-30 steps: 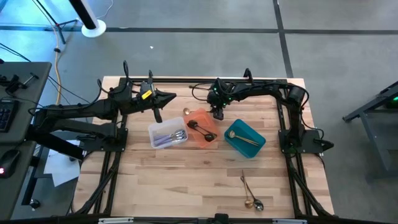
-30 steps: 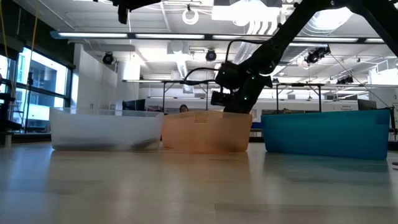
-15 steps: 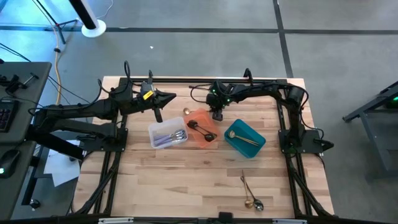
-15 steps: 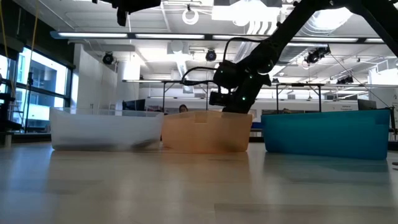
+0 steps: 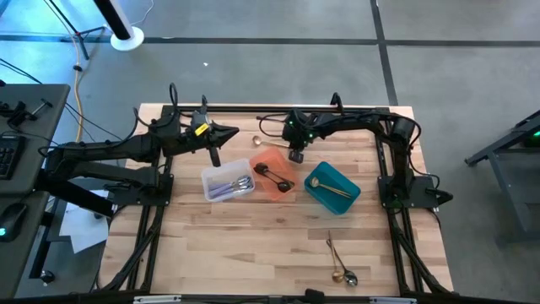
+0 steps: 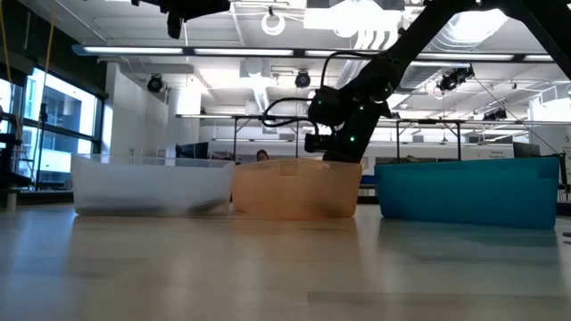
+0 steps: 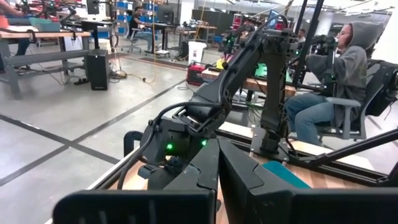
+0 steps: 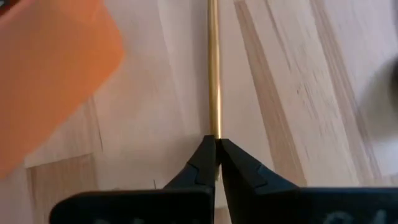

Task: Sort silverware by color (type)
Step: Put the gold spoon into the blue bin

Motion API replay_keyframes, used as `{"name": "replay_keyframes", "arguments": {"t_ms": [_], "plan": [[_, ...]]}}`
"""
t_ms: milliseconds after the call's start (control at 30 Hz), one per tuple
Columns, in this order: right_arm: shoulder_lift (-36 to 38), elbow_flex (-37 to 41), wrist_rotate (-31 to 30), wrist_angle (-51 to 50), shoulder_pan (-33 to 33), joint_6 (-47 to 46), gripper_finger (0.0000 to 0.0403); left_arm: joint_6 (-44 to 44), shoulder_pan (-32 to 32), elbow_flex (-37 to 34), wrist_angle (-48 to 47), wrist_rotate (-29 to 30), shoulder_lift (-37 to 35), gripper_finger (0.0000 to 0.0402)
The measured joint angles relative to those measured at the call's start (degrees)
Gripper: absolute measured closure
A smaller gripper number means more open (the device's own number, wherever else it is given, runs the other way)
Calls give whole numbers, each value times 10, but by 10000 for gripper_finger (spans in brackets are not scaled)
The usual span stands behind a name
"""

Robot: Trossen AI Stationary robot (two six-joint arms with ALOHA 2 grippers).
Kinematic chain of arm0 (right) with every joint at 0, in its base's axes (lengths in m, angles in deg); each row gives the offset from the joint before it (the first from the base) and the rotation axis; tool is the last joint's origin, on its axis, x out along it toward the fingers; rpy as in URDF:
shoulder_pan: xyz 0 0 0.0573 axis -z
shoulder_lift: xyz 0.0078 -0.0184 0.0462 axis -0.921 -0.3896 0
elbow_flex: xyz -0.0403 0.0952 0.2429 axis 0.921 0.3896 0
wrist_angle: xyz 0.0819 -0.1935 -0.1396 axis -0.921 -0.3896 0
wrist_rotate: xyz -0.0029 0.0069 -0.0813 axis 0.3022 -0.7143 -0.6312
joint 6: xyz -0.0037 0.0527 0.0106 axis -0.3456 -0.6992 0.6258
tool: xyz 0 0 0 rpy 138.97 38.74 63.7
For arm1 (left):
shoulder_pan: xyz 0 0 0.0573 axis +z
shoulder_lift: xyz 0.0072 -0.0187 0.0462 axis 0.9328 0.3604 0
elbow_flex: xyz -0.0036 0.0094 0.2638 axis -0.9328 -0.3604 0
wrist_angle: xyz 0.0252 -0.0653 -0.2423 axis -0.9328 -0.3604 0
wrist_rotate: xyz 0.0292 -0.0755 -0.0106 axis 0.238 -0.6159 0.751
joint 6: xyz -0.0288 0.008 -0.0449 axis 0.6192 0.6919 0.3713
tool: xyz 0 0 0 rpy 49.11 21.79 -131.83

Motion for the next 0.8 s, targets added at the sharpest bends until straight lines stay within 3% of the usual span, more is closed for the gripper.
{"name": "replay_keyframes", "arguments": {"t_ms": [500, 800], "plan": [[4, -2, 51, -80, 35, -5, 402, 1, -1, 0, -22, -1, 0, 401], [17, -2, 49, -146, 60, 31, 402, 1, -1, 0, -22, -2, 0, 401]]}}
